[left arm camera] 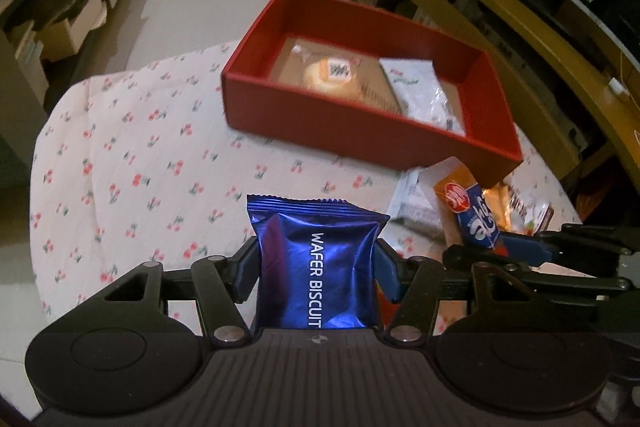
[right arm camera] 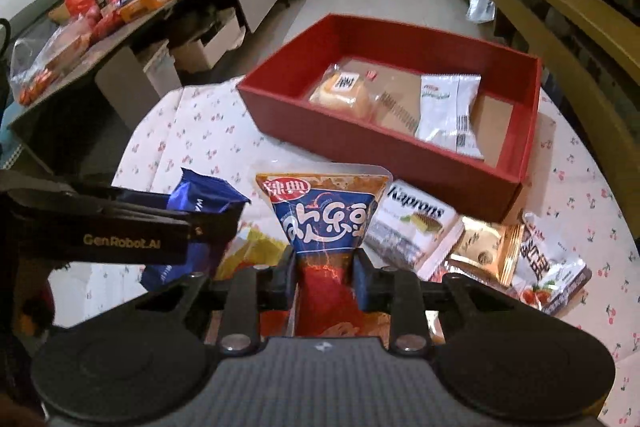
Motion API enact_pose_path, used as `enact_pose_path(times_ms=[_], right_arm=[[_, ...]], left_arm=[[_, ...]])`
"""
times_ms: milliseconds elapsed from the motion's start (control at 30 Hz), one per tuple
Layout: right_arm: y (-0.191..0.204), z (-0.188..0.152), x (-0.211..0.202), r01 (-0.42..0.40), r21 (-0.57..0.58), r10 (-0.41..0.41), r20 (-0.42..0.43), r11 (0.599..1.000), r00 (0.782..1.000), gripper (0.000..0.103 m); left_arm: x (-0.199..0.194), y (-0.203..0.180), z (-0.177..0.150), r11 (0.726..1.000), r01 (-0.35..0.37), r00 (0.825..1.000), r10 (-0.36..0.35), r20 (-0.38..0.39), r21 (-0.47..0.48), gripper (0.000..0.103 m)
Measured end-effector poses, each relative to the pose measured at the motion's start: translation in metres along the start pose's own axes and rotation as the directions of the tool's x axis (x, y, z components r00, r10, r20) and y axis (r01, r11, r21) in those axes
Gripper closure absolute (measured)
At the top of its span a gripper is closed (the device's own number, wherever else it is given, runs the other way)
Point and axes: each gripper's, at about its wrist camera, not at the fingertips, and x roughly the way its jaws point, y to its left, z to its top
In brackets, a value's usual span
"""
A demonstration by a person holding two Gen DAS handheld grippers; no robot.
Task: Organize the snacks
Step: 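Lower both held snacks into the red box and open both grippers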
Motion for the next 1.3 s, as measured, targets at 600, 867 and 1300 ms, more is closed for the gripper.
enact_pose_path(times_ms=[600, 867, 1300], right_arm=[[-0.038, 0.067, 0.016, 0.025, 0.125, -0.039, 0.109, 0.992, 0.993, 0.066], [-0.063, 0.107, 0.043, 0.041, 0.181, -0.067, 0.143, 0.983, 0.987, 0.067], [-0.080, 0.120, 0.103, 0.104, 0.168, -0.120, 0.087, 0.980, 0.989, 0.067]], left_arm=[[0.017, -0.023, 0.079, 1.000, -0.029, 0.993, 0.028, 0.111, 0.006, 0.039], [0.047, -0.028, 0.122, 0.999, -0.041, 0.988, 0.041, 0.149, -0.006, 0.040], [0.103, -0.011, 0.130, 0.998, -0.033, 0.995, 0.039, 0.095, -0.056, 0.040]])
